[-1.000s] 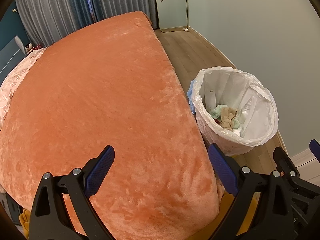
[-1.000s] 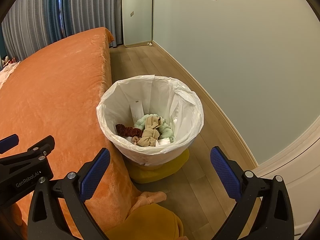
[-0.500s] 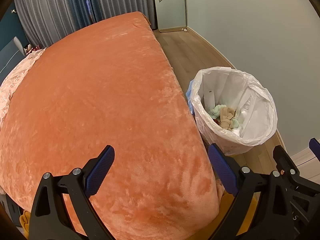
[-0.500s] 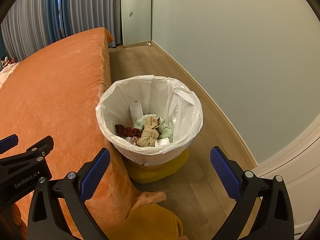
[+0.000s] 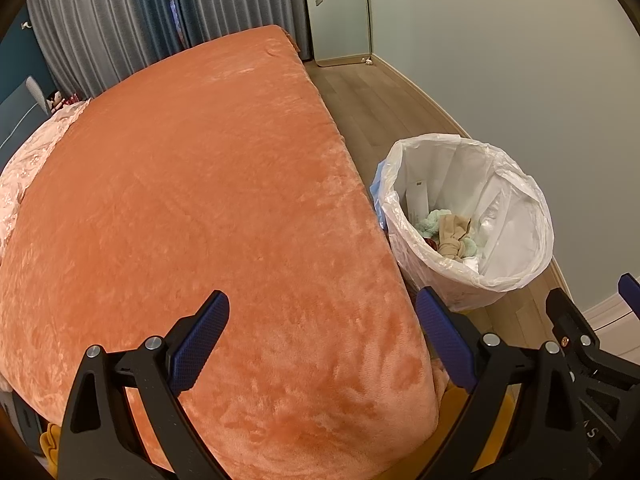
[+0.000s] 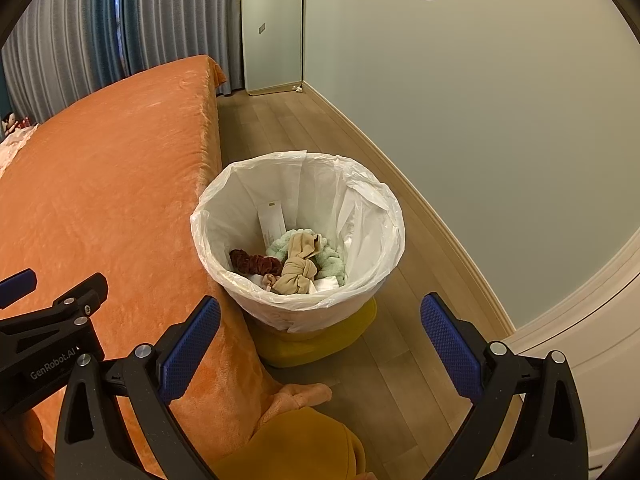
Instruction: Collect trash
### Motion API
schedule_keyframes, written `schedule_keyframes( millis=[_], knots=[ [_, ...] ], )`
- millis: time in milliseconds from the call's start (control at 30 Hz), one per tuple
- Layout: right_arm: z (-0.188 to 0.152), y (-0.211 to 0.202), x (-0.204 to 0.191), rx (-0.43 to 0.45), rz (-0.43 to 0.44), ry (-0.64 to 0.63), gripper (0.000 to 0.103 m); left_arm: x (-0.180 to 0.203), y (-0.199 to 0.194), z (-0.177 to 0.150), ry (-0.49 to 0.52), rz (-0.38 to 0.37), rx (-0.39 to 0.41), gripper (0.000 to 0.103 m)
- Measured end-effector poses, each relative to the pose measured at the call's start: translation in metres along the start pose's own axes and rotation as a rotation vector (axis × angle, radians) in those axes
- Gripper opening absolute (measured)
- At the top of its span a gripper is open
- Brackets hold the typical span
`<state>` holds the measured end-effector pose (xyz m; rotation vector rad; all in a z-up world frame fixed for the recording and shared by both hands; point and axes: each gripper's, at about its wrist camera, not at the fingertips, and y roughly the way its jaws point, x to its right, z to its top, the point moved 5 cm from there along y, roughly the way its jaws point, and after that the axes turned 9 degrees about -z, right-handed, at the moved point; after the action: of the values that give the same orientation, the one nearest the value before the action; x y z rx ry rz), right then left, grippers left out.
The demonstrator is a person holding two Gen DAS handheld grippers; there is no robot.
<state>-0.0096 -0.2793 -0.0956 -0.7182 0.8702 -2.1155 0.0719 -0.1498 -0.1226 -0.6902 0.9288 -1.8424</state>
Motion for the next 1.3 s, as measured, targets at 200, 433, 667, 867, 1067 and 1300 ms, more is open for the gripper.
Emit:
schedule_keyframes(
  millis=[200, 433, 667, 867, 1067, 1300],
  knots=[
    [0.0, 0.0001, 0.0003, -0.001, 0.0, 0.0, 0.096, 0.0003, -0.0017, 0.0, -0.001, -0.002, 0.008, 0.09],
    [0.0012, 0.0007, 0.0013, 0.002, 0.0, 0.002, 0.096, 0.0021, -0.0028, 0.0004, 0.006, -0.004, 0.013, 0.09],
    [0.0019, 0.0009, 0.0014, 0.002, -0.002, 0.003, 0.096, 0.0026, -0.0043, 0.0009, 0.009, -0.006, 0.019, 0.09],
    [0.0016, 0.0015, 0.0016, 0.001, 0.0, 0.003, 0.096, 0.002, -0.0039, 0.0009, -0.001, 0.001, 0.02, 0.09],
    [0.002, 0.0007, 0.0014, -0.003, -0.004, 0.004, 0.096, 0.002, -0.0032, 0.002, 0.001, 0.02, 0.03, 0.09],
    [0.0008, 0.0002, 0.0023, -0.004, -0.004, 0.011, 0.096, 0.0058, -0.0054, 0.0034, 0.006, 0.018, 0.047, 0.09]
  ],
)
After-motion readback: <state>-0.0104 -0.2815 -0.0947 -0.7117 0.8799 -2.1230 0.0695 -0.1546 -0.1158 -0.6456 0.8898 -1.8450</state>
